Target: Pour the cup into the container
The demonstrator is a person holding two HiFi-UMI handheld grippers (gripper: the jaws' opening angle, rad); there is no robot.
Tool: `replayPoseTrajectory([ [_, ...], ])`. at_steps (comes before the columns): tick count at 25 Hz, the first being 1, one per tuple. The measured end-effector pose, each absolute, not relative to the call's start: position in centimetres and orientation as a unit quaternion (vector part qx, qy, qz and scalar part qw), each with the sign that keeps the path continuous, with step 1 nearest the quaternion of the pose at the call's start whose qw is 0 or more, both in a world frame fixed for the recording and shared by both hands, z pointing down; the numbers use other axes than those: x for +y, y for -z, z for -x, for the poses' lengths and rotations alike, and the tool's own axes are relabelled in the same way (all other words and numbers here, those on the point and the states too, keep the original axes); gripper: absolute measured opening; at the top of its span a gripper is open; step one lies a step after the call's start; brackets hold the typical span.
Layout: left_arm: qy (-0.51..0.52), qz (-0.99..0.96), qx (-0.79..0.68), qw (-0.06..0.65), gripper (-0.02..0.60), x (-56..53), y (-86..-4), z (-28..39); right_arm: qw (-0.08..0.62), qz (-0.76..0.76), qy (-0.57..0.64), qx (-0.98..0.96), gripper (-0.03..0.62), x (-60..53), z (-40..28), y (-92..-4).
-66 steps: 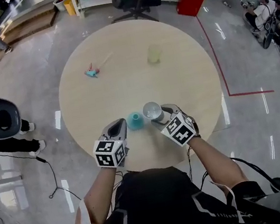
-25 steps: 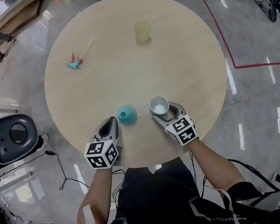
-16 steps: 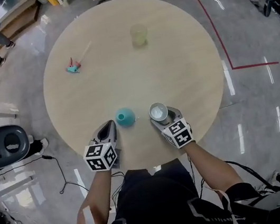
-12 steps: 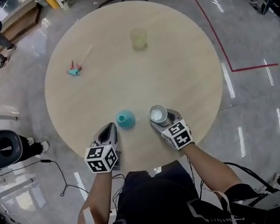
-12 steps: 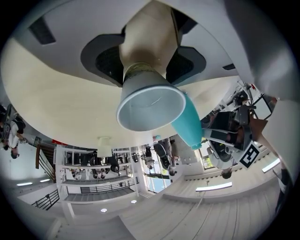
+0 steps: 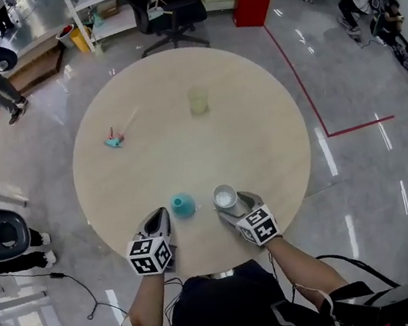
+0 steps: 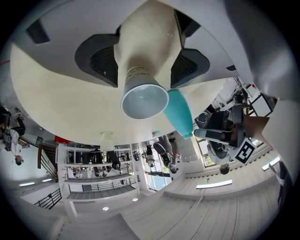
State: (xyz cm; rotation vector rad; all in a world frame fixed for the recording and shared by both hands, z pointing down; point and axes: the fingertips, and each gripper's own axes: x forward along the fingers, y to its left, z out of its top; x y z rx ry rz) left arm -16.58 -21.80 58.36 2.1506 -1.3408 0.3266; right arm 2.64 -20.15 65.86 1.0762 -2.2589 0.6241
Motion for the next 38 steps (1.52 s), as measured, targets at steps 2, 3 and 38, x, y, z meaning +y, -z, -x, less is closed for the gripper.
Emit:
replayPoseTrajectory([
  [2,-0.120,-0.808,-0.502,0.283,-0.005,-22.1,-57.9,16.6,0.281,-0.395,-0.233,-0.843,0.352,-19.9,-2.6,-65.5],
  [3,-0.119,-0.809,-0.502,0.281,-0.005,-22.2,-57.8,16.7,0.283,-0.391,-0.233,-0.844,0.367,-19.7,-2.5,-65.5],
  [38,-0.030,-0.839,-0.500,0.214,-0.005,-20.0,-43.1,12.1,0.082,-0.380,-0.112,-0.915,0.008,-22.4,-2.1,-43.4],
])
